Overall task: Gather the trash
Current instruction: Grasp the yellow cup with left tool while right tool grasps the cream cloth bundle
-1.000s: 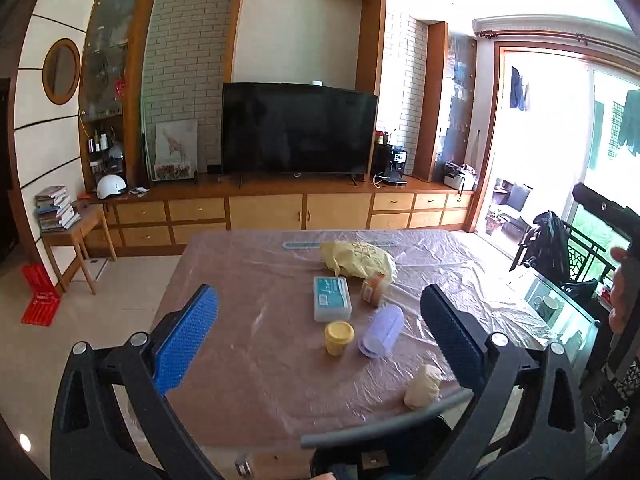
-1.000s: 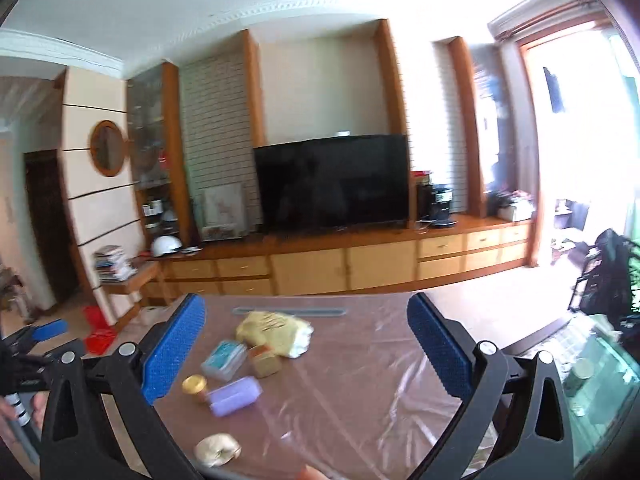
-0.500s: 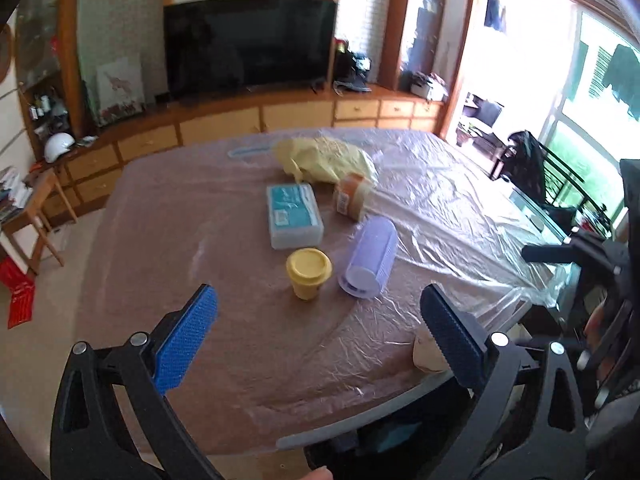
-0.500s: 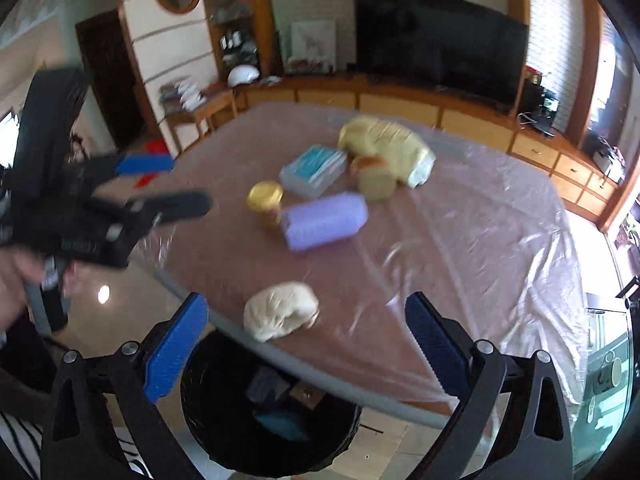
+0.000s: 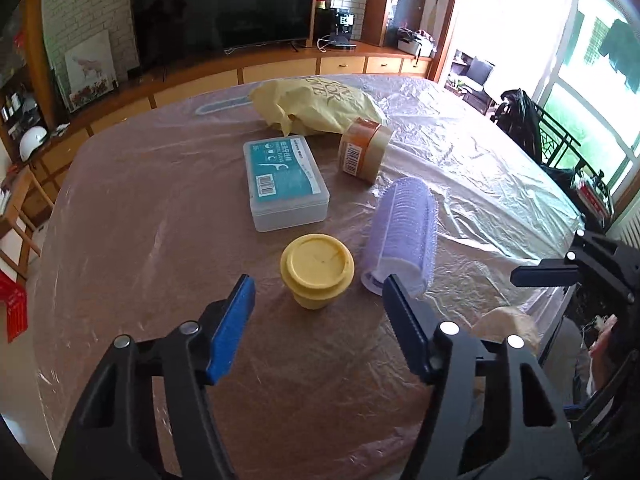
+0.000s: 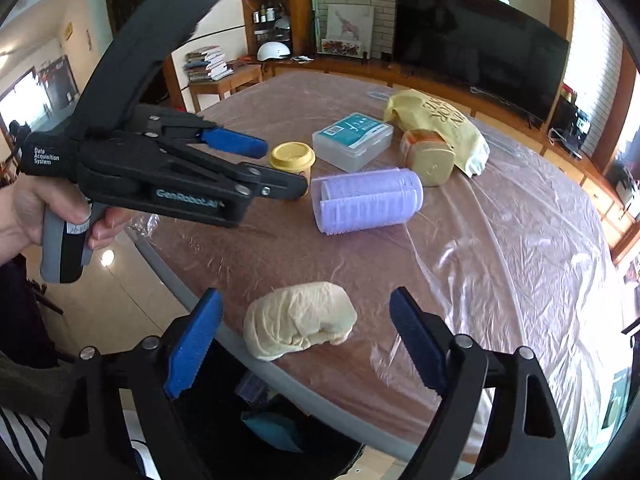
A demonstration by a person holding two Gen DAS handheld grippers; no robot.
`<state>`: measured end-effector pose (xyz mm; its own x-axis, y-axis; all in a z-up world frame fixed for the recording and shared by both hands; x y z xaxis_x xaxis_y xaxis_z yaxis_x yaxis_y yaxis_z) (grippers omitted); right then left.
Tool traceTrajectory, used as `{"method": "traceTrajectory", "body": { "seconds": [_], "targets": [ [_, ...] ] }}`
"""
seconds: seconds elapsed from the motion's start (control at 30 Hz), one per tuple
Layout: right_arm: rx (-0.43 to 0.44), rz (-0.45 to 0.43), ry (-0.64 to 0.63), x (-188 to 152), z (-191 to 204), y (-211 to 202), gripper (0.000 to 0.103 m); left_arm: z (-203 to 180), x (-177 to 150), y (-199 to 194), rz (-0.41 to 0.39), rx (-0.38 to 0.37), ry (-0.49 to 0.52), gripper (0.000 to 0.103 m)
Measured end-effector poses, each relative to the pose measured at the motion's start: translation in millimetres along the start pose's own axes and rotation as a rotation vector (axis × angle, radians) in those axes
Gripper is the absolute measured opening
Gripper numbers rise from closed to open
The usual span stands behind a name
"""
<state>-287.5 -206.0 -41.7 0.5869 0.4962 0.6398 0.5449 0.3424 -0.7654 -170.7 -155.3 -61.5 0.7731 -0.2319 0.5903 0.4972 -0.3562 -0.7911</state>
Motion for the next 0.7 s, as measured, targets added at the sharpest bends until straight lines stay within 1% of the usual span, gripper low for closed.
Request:
{"method": "traceTrajectory", "body": {
  "seconds": [0.13, 0.17, 0.23, 0.27, 0.3, 0.43, 0.5, 0.7],
  "targets": [
    [0.01, 0.017, -0.013, -2, -1, 7, 0.075, 1, 1, 8, 0.005, 0.009, 0.004, 0.065],
    [0.016, 0.018, -0.013, -2, -1, 8, 0.073, 2, 2, 9, 0.006, 0.008, -0.002, 0.062],
    [0.031, 0.018, -0.013, -2, 0, 9, 0.067, 5, 0, 12, 0.012, -0.003, -0.014, 0.058],
    [0.048, 0.02, -0.008, -3, 0, 11, 0.058, 6, 1, 13, 0.014, -0.007, -0.018, 0.054],
    [0.076, 0.026, 0.006, -4, 1, 12, 0.053, 8, 1, 14, 0.016, -0.005, -0.018, 0.049],
    [0.116, 0.022, 0.062, -5, -2, 10, 0.051, 6, -1, 17, 0.025, -0.014, -0.016, 0.041],
    [0.118, 0.011, 0.084, -4, -4, 7, 0.051, 7, 0, 17, 0.026, -0.019, -0.018, 0.037],
    [0.146, -0.024, 0.199, -3, -21, -7, 0.051, 12, 1, 6, 0.011, -0.045, -0.039, 0.034]
  ]
}}
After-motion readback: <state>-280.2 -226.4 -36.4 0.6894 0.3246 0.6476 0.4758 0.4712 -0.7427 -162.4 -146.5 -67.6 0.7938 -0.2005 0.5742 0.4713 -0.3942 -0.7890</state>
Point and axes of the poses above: each gripper's, at about its wrist camera, not at the fingertips, and y roughly the way its jaws point, z to its left, x to its top, the point moved 10 cm from there along y, roughly the way its jaws point, and after that the axes turned 9 degrees about -y, right-handed, at the moved point
